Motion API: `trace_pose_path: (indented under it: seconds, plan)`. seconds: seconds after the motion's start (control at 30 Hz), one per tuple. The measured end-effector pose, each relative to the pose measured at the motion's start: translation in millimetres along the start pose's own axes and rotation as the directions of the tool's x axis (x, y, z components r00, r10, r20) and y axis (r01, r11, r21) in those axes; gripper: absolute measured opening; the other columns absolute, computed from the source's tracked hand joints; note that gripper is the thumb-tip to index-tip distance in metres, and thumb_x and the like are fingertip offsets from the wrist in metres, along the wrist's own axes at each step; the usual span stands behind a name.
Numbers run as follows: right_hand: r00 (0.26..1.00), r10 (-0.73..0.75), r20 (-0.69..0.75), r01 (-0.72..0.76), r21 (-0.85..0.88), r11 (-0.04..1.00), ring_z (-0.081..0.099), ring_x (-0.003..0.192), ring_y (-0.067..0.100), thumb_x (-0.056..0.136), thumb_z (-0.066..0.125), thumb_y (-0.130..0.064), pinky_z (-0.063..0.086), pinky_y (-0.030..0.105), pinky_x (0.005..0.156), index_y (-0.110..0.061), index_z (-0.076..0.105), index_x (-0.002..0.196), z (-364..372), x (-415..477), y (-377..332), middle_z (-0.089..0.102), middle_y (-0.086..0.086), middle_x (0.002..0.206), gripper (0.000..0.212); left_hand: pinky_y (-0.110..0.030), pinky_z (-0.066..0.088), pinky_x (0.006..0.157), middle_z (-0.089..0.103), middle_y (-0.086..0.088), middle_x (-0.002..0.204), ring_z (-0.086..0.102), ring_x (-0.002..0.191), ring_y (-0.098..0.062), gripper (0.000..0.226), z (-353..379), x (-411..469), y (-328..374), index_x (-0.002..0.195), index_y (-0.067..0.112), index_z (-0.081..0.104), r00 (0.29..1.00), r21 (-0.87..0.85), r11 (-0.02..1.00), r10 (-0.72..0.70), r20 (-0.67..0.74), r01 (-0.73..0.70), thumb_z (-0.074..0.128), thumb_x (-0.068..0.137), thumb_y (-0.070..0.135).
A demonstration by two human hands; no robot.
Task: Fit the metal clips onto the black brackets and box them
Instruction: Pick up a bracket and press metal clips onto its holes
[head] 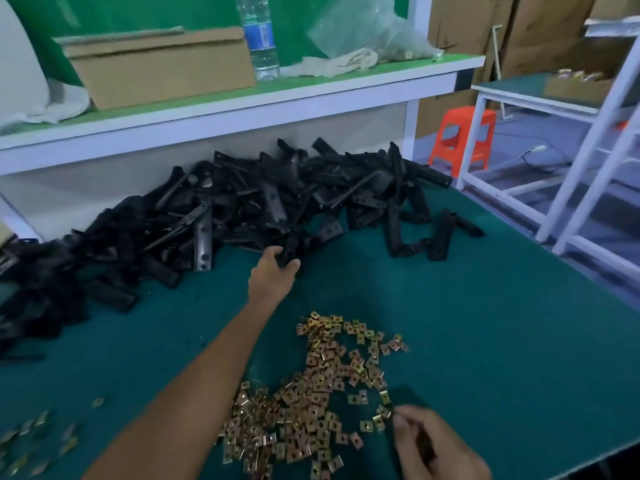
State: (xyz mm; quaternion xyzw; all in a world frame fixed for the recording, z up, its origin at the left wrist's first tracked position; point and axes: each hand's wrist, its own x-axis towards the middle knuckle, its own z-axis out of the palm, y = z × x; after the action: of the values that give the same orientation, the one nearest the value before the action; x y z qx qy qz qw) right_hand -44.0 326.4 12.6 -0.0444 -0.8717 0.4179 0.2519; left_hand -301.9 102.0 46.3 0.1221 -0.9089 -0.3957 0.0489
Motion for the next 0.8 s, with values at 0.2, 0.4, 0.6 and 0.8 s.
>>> trace_pose_path:
  seconds: [0.2,0.4,0.6,0.8]
  plan:
    - [1.0,-0.009,-0.03,0.01,0.024,1.0,0.057,0.056,-0.006,0.083,0.068,-0.038,0.037,-0.002,0.052,-0.04,0.071,0.079,-1,1,-5,0.056,-0.026,0.058,0.006,-0.052,0.057,0.083,0.071,-0.006,0.107,0.067,0.093,-0.028,0.043,-12,4,-18,0.144,0.023,0.047,0.98,-0.044,0.998,0.034,-0.194,-0.044,0.04,0.107,0.044]
    - [0.998,0.062,0.025,-0.062,0.012,0.998,0.059,0.058,-0.003,0.073,0.086,-0.016,0.043,0.003,0.053,-0.045,0.069,0.074,-1,-1,-3,0.062,-0.019,0.064,0.033,-0.038,0.052,0.073,0.066,-0.01,0.099,0.062,0.078,-0.017,0.029,-61,-26,-35,0.128,0.018,0.056,0.918,-0.457,0.871,-0.018,-0.396,-0.18,0.036,0.11,0.029]
    - [0.992,0.108,0.059,-0.109,0.009,0.994,0.062,0.066,-0.002,0.076,0.086,-0.017,0.046,0.006,0.06,-0.052,0.065,0.073,-1,-2,0,0.063,-0.023,0.067,0.042,-0.035,0.055,0.077,0.062,-0.003,0.096,0.063,0.081,-0.018,0.038,-89,-73,-60,0.111,0.014,0.061,0.944,-0.733,0.678,-0.206,-0.257,-0.052,0.055,0.101,0.05]
    - [0.987,0.122,0.105,-0.128,0.044,0.991,0.062,0.073,-0.001,0.08,0.083,-0.017,0.044,0.006,0.064,-0.05,0.067,0.074,-2,-5,4,0.064,-0.021,0.07,0.037,-0.045,0.056,0.094,0.05,0.001,0.097,0.061,0.075,-0.014,0.017,-104,-108,-75,0.111,0.018,0.055,0.905,-0.619,0.783,-0.219,-0.365,-0.06,0.061,0.099,0.008]
